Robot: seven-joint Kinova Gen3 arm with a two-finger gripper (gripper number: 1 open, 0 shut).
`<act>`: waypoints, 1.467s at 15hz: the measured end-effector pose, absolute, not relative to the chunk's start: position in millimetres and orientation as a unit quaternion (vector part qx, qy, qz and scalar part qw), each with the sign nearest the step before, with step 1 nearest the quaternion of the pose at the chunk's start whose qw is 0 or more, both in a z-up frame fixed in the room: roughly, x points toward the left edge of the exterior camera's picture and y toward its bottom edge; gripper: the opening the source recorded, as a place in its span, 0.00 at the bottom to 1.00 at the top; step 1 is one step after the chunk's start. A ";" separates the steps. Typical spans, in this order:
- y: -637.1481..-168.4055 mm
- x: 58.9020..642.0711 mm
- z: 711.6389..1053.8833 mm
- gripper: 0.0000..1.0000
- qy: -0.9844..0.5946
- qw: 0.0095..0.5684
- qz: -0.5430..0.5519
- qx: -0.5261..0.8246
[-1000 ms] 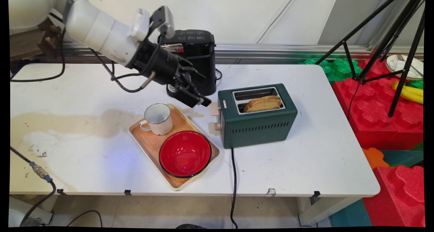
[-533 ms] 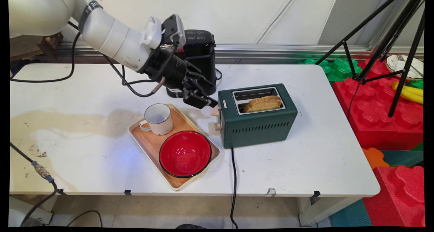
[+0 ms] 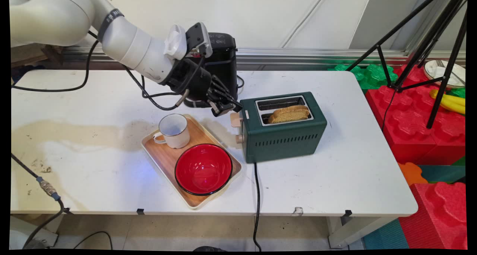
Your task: Press the toaster switch
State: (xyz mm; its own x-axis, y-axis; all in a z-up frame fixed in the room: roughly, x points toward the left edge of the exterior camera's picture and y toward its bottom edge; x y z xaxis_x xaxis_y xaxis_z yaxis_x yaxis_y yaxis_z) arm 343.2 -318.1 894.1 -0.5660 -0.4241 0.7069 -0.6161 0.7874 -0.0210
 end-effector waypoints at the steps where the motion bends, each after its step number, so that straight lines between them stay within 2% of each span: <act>1: -318.5 342.1 892.3 0.00 -0.874 0.358 0.133 0.299; 22: -323.3 330.0 846.2 0.00 -0.871 0.346 0.112 0.330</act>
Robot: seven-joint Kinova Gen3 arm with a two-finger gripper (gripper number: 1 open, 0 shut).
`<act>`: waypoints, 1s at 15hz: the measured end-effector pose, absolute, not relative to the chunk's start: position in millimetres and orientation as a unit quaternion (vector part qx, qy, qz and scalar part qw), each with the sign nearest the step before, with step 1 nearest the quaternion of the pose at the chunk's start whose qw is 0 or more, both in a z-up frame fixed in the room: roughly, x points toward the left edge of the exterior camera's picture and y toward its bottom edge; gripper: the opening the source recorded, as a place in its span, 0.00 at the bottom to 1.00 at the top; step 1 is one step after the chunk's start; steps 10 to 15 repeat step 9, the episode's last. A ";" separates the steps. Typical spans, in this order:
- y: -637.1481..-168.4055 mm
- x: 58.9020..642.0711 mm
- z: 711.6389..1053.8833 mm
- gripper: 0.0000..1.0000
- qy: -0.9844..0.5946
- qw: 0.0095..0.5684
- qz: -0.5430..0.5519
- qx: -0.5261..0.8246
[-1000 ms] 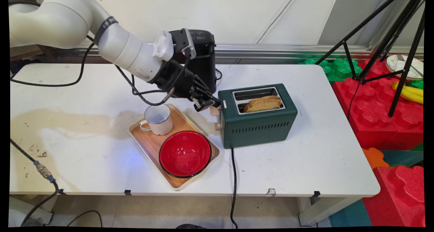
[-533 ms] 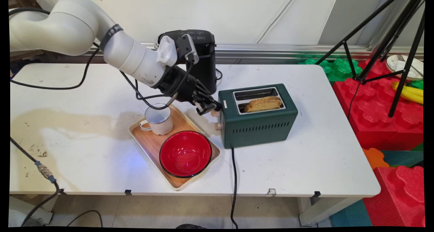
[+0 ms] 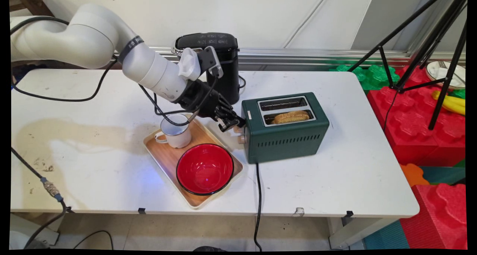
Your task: Press the toaster switch
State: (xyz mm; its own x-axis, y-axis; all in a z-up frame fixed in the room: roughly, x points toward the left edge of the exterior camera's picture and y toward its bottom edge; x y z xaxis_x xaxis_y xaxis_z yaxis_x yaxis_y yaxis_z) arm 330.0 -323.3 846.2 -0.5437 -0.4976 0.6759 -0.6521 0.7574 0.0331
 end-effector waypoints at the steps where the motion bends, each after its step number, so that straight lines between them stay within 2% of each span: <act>1: -323.7 329.4 844.4 0.00 -0.872 0.345 0.111 0.330; 15: -322.1 334.1 835.7 0.00 -0.878 0.335 0.108 0.324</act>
